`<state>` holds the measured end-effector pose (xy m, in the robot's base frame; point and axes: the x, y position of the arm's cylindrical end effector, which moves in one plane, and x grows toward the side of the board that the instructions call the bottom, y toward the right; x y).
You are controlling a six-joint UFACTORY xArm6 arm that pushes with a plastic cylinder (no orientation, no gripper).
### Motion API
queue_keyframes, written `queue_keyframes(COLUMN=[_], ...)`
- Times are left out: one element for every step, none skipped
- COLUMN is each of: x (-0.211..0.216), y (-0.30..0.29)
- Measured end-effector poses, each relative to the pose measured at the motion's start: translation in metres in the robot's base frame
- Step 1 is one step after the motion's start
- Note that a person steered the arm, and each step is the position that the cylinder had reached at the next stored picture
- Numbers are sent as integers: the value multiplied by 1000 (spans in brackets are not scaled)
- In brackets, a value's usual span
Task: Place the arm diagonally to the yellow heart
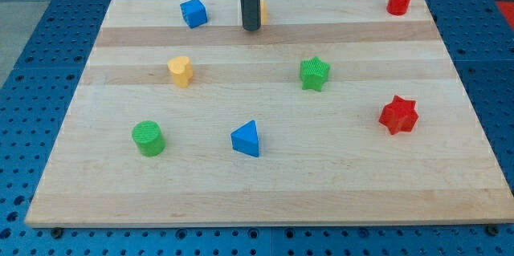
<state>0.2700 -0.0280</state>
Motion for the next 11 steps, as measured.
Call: queue_keyframes(x=[-10,-17,-19,-11,16,42,49,45,38,36,35], y=[0,0,-1,-8,-18,-36,-71,-119,-159,-186,-187])
